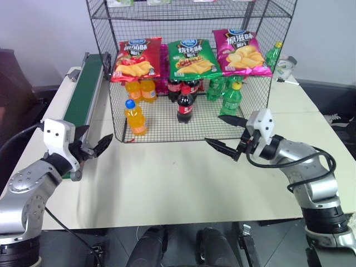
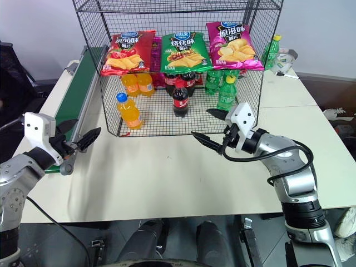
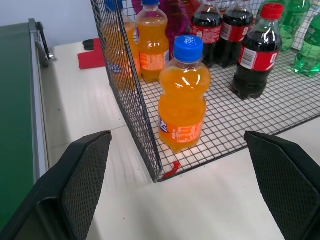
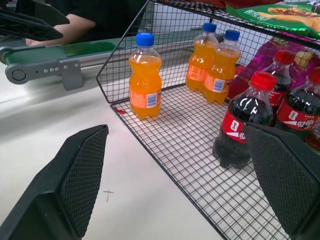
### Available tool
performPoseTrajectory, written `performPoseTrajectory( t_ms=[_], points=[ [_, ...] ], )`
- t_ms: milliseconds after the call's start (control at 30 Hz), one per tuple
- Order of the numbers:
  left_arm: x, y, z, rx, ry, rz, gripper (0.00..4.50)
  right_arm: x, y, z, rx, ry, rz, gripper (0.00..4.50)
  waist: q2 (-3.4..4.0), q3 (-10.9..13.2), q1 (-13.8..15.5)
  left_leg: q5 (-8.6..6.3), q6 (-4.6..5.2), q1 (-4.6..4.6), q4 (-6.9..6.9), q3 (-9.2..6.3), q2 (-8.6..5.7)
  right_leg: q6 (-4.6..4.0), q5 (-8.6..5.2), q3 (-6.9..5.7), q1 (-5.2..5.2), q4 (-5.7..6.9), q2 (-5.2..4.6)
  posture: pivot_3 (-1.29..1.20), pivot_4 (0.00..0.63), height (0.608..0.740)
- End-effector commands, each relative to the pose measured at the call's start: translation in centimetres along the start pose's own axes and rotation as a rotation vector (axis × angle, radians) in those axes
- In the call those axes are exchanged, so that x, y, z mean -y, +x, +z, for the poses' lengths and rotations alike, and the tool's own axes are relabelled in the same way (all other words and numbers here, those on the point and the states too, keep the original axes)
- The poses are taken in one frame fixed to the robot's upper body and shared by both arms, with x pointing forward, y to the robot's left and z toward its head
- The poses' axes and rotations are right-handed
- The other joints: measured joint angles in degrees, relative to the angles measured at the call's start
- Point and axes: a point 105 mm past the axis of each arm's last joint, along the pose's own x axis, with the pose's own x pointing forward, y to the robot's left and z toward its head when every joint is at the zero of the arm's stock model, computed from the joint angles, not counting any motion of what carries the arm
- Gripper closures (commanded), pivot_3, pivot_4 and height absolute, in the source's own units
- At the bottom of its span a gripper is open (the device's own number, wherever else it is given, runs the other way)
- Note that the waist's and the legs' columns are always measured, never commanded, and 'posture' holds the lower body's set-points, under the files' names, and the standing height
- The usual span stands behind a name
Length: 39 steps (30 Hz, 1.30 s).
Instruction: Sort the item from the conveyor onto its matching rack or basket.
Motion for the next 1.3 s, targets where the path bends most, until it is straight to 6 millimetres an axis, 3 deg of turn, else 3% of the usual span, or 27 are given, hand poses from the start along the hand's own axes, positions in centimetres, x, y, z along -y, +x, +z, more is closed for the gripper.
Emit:
performPoseTrajectory(
  t_ms=[33, 1300],
  points=[
    [0.12, -0.49, 1.37, 0.044, 0.056, 0.002, 0.06, 0.03, 0.22, 1.16, 0.041, -0.037, 0.006, 0.0, 0.0, 0.0, 0.0, 0.0, 0.0, 0.0, 0.0, 0.0, 0.0, 0.0, 0.0, 0.0, 0.0, 0.0, 0.0, 0.0, 0.15, 0.74],
    [-0.42, -0.73, 1.0, 0.038, 0.056, 0.029, 0.06, -0.07, 0.35, 1.18, 0.044, -0.039, 0.018, 0.0, 0.01, 0.0, 0.0, -0.01, 0.0, 0.0, -0.03, 0.0, 0.01, -0.02, -0.01, 0.01, 0.0, -0.05, 0.0, 0.0, 0.15, 0.74]
  ],
)
